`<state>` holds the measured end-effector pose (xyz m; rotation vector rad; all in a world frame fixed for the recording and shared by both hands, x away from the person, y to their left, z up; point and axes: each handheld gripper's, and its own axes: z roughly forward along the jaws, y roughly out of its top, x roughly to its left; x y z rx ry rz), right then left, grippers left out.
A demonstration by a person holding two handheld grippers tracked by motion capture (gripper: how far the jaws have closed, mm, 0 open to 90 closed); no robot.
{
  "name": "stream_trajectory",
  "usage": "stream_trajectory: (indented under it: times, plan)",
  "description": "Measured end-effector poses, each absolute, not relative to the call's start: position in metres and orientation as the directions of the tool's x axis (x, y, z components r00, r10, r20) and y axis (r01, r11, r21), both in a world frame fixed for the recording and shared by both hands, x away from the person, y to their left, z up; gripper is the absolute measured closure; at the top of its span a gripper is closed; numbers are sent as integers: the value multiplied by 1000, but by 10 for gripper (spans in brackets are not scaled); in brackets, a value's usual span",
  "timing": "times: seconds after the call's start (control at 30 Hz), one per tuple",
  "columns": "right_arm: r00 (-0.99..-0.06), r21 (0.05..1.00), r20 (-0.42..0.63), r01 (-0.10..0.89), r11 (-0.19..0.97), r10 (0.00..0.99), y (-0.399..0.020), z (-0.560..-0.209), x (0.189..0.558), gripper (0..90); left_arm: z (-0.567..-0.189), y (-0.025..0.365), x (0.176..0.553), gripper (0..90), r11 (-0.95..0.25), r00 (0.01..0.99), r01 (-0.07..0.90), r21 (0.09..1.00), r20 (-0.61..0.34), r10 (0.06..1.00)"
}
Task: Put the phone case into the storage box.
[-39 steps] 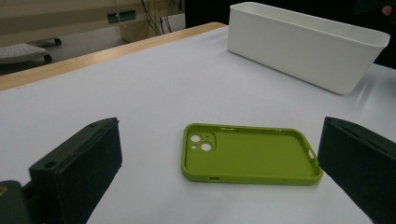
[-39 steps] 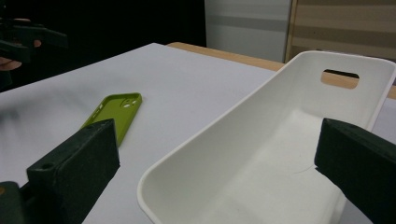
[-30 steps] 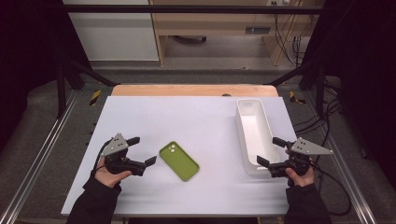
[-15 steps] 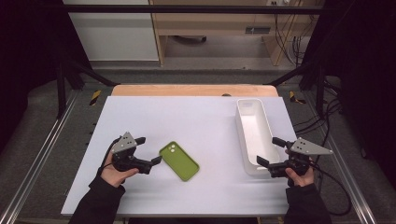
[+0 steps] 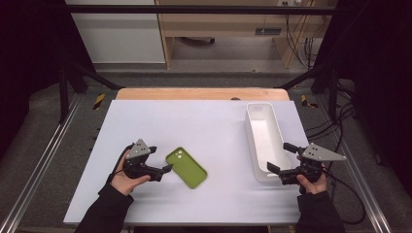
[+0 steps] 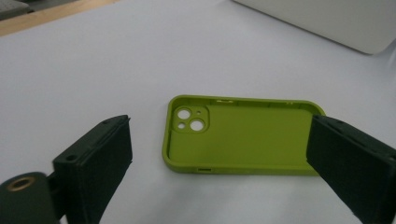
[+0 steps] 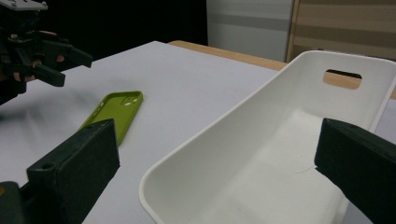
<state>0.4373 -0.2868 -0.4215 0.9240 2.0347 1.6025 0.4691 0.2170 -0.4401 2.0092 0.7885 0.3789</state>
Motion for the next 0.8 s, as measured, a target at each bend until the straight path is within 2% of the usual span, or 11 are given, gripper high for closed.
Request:
stream_trajectory:
  times: [0.27,0.33,0.67,0.7,0.8]
  plan:
    - [-706,957,96,259,129,702,-286,-422,437,5,-448,212,471,201,-406,731,427,808,-44,680]
    - [-706,957,97,260,130,702,-286,-422,437,5,-449,212,471,276,-407,730,432,805,-47,682]
    - [-707,958,94,257,130,701,-287,-421,437,5,-457,208,472,431,-440,708,472,764,-31,705]
    - [-707,957,95,258,131,701,-287,-421,437,5,-458,208,473,486,-449,704,482,753,-28,709]
    - [-706,958,93,256,131,702,-287,-421,437,5,-459,207,474,540,-456,694,504,733,-30,719]
